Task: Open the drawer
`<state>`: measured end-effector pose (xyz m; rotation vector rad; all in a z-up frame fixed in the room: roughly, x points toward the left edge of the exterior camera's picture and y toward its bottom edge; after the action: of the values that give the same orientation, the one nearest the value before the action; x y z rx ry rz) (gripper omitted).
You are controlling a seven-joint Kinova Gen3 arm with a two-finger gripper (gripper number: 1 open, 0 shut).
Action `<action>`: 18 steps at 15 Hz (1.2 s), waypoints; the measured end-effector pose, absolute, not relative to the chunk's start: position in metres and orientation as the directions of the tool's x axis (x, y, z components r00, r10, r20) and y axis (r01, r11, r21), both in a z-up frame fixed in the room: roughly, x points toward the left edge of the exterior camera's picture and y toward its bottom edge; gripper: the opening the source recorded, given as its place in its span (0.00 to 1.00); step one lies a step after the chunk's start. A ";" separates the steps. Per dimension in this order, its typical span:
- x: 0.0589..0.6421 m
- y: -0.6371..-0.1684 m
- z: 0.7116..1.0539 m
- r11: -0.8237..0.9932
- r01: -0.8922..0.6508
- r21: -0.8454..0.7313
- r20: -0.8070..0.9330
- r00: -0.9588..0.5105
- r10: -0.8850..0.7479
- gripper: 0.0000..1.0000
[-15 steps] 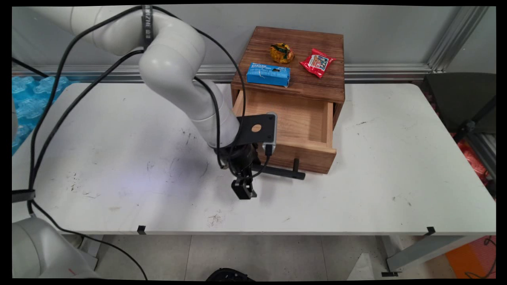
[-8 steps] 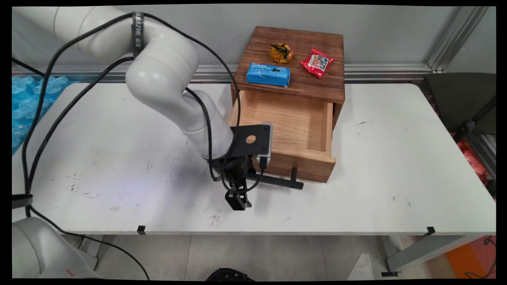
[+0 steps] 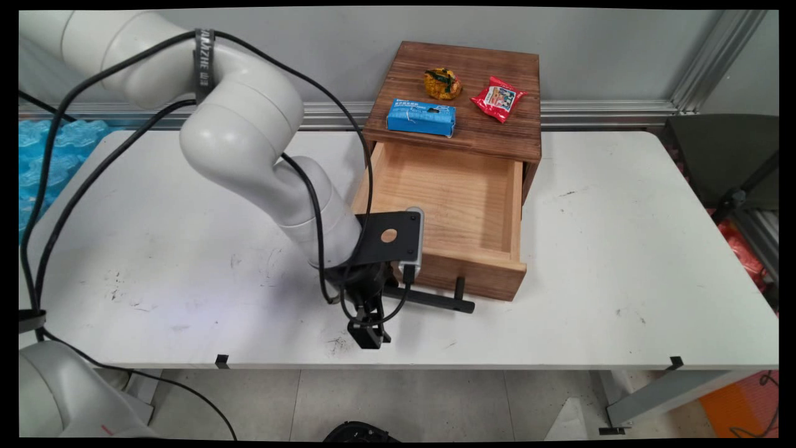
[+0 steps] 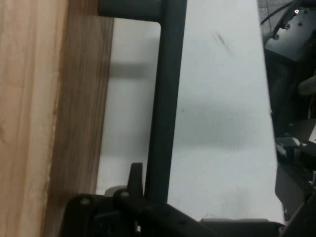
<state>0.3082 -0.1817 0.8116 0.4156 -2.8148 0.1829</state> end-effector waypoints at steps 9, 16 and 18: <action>0.301 -0.160 0.812 0.954 -0.294 -0.057 0.298 -0.917 -0.265 1.00; 0.299 -0.145 0.813 0.957 -0.287 -0.036 0.295 -0.918 -0.265 1.00; 0.298 -0.141 0.813 0.958 -0.286 -0.031 0.295 -0.918 -0.265 1.00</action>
<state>0.2979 -0.1414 0.8133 0.4056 -2.8182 0.1053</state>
